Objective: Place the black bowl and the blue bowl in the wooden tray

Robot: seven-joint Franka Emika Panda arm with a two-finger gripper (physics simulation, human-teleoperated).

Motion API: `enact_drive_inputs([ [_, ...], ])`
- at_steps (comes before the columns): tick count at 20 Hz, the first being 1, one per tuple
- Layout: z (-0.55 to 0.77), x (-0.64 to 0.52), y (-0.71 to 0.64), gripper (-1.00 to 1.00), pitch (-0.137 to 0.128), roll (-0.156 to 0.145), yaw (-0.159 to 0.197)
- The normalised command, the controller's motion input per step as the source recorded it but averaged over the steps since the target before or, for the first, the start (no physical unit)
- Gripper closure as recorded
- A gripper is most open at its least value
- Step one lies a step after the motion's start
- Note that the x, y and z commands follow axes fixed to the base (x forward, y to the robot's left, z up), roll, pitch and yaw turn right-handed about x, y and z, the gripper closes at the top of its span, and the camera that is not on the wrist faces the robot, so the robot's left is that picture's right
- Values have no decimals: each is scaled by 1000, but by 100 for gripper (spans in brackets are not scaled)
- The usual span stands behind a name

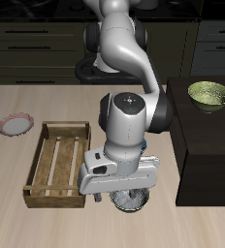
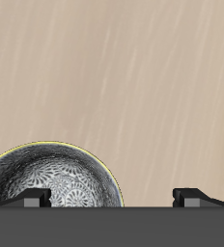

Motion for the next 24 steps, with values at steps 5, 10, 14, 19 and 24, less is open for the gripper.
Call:
enact_drive_inputs([
  [5,-181,68,43,-100,18,-1,11],
  [10,-271,-2,162,-100,44,24,-5],
  [14,-242,-55,138,-100,33,33,-27],
  [19,-63,-105,162,100,1,60,-33],
  [24,-1,-58,48,100,-1,30,-29],
])
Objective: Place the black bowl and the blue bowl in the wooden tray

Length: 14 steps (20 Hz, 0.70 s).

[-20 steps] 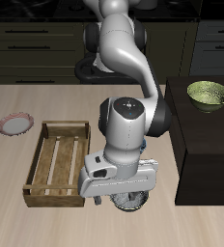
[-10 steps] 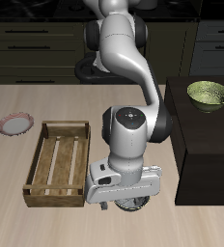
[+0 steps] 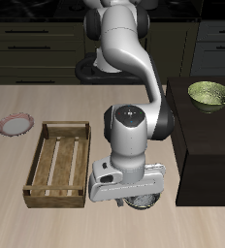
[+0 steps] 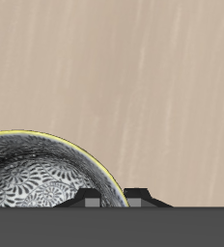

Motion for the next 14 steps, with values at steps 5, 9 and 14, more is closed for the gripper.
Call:
enact_drive_inputs([
  [5,35,-40,24,100,-10,17,-32],
  [9,168,-76,16,100,-29,12,-16],
  [14,389,-135,8,100,-50,5,-13],
])
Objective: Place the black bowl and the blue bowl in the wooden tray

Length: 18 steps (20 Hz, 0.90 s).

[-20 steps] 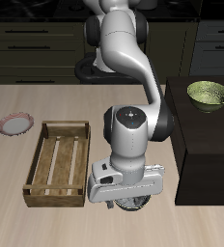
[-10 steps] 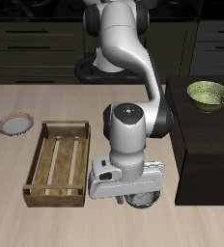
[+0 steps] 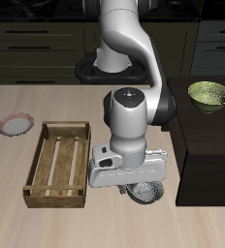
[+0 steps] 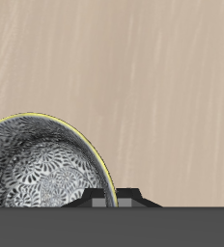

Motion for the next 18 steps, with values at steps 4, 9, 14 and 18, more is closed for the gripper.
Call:
enact_drive_inputs([
  [4,414,-150,-90,100,-60,-8,-13],
  [9,408,-189,-73,100,-56,0,3],
  [14,486,-226,-128,100,-62,-6,-3],
  [18,303,-88,-152,100,-34,4,-11],
])
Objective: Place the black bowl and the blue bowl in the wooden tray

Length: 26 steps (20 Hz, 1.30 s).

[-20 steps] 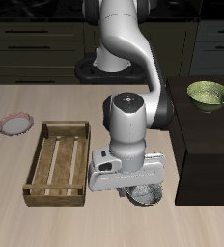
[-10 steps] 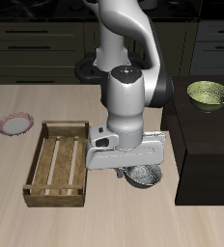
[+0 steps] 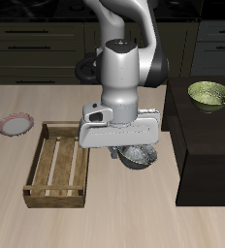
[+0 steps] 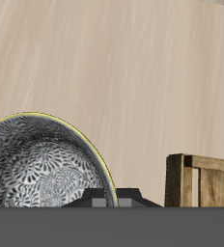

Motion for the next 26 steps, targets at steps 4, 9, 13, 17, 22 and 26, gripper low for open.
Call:
enact_drive_inputs([
  [4,236,-123,-214,100,-33,-1,-8],
  [9,142,-298,-286,100,-16,-7,6],
  [13,120,-248,-289,100,-12,-8,-25],
  [17,299,-420,-361,100,-64,-2,-23],
  [22,156,-143,-419,100,-38,-37,-17],
  [26,38,-131,-555,100,-7,-49,-30],
])
